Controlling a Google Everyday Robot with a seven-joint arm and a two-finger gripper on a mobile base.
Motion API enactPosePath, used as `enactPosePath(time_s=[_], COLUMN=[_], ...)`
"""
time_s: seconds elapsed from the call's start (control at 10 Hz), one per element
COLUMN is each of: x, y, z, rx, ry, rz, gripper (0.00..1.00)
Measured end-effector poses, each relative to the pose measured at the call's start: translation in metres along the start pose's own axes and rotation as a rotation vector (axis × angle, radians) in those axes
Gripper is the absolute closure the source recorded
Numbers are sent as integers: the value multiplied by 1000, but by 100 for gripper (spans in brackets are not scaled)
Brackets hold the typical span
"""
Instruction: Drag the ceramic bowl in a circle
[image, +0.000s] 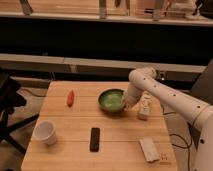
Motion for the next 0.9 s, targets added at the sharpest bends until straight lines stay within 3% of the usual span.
enactPosePath(time_s=[0.9], x=[-5], y=[-6], z=[-2], rx=[-12], ry=[-11], rz=[27], gripper=[99])
